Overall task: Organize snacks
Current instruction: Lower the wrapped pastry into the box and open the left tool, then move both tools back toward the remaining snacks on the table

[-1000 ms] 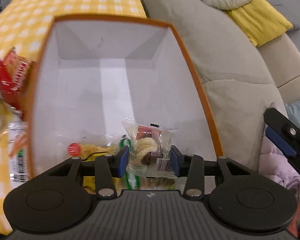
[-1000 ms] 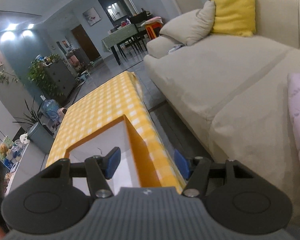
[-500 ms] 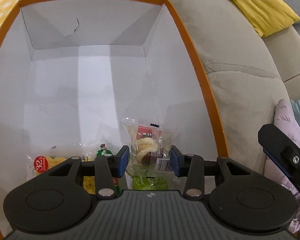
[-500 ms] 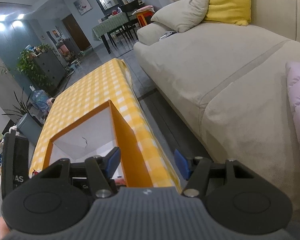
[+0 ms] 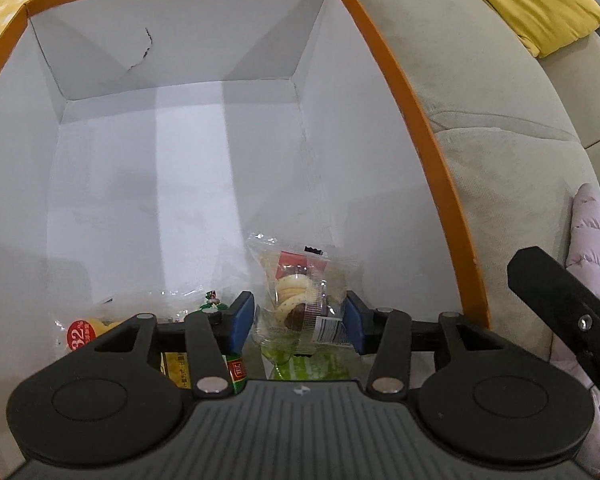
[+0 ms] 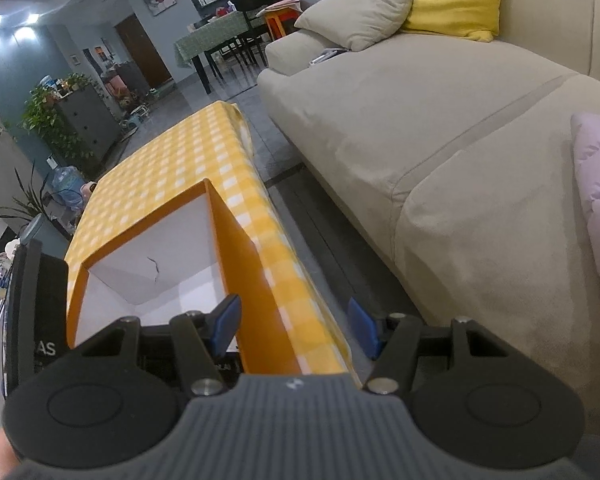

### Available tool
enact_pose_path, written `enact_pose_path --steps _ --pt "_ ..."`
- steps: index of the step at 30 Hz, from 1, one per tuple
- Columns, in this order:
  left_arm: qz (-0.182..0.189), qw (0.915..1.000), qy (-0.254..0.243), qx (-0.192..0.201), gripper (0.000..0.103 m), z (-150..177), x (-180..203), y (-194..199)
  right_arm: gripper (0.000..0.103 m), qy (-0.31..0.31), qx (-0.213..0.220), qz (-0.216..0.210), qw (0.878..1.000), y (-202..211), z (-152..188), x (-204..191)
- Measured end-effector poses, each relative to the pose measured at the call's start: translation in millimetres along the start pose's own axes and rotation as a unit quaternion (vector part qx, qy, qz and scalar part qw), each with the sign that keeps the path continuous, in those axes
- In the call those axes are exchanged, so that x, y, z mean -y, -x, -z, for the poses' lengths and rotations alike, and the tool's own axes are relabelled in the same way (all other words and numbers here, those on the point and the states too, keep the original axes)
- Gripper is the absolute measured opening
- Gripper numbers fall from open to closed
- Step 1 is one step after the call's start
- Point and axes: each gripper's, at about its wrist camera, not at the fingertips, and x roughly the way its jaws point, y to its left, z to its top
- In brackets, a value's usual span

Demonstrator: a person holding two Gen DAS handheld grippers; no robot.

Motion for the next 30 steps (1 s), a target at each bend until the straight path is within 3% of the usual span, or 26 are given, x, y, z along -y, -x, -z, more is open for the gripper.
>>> enact_pose_path --steps 11,30 --pt "0.002 0.9999 0.012 0.008 0.082 2 -6 11 0.059 0.006 0.000 0.015 1.000 -2 2 -1" --pt "0.004 0.9990 -0.021 0.040 0.082 27 -9 87 0.059 -0.004 0.030 0.028 0.999 16 -3 -4"
